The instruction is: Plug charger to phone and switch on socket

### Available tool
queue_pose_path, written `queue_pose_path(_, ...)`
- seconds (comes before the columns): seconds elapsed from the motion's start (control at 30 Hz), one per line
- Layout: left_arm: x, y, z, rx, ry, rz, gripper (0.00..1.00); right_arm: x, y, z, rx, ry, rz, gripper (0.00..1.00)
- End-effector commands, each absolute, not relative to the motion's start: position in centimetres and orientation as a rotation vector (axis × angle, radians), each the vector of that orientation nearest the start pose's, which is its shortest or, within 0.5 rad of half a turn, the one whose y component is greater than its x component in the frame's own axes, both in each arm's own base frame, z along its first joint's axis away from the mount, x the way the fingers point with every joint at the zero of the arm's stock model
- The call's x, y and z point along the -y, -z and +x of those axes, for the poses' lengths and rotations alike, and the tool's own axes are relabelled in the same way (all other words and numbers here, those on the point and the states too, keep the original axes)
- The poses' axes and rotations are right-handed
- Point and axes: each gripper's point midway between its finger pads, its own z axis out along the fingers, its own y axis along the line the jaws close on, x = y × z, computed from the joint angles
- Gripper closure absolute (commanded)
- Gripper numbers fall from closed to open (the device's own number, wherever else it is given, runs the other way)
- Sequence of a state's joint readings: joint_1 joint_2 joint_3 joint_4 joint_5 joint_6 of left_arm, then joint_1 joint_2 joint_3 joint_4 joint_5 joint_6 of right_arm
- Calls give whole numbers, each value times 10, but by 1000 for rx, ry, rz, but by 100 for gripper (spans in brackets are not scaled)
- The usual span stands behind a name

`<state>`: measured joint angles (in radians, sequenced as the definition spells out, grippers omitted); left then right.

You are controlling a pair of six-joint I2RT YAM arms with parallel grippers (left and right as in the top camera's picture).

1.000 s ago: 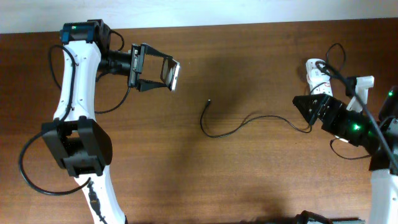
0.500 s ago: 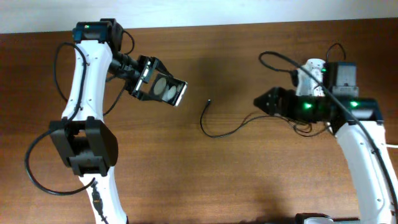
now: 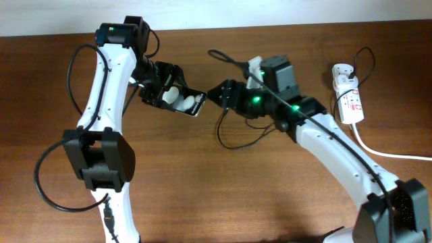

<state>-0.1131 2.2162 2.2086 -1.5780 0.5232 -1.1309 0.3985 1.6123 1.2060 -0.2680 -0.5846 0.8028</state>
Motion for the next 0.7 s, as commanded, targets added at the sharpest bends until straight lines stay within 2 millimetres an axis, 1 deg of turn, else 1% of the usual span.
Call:
queue_pose_path(0.0, 140, -166, 408, -2939, 733, -1648, 100, -277, -189, 383, -2452, -1249, 209, 25)
queue_pose_path(0.07, 150, -166, 408, -2953, 738, -1610, 100, -284, -191, 382, -2436, -1252, 189, 30)
queue_pose_path(0.1, 160, -166, 409, -2954, 748, -1588, 100, -285, -191, 381, -2439, -1246, 188, 30)
queue_pose_path(0.17, 174, -167, 408, -2960, 751, -1575, 100, -286, -188, 382, -2442, -1226, 194, 31)
queue_pose_path(0.27, 192, -167, 401, -2990, 743, -1547, 99, -285, -187, 382, -2444, -1218, 199, 35)
queue_pose_path(0.33, 200, -167, 397, -2981, 732, -1594, 97, -289, -182, 380, -2459, -1214, 194, 37)
queue_pose_path(0.37, 206, -168, 397, -2990, 748, -1575, 97, -292, -174, 378, -2483, -1193, 200, 38)
queue_pose_path(0.43, 207, -168, 397, -2990, 750, -1572, 97, -291, -167, 378, -2501, -1158, 222, 42)
queue_pose_path(0.47, 207, -168, 397, -2979, 747, -1601, 96, -289, -165, 379, -2506, -1143, 261, 47)
queue_pose_path(0.53, 208, -168, 398, -2975, 758, -1601, 96, -287, -163, 380, -2508, -1126, 271, 51)
queue_pose_path(0.57, 208, -168, 398, -2977, 756, -1602, 96, -286, -163, 381, -2506, -1118, 275, 57)
queue_pose_path(0.63, 208, -168, 397, -2977, 754, -1604, 95, -285, -162, 382, -2503, -1107, 280, 67)
queue_pose_path(0.67, 208, -168, 397, -2978, 754, -1603, 93, -285, -162, 382, -2502, -1107, 280, 70)
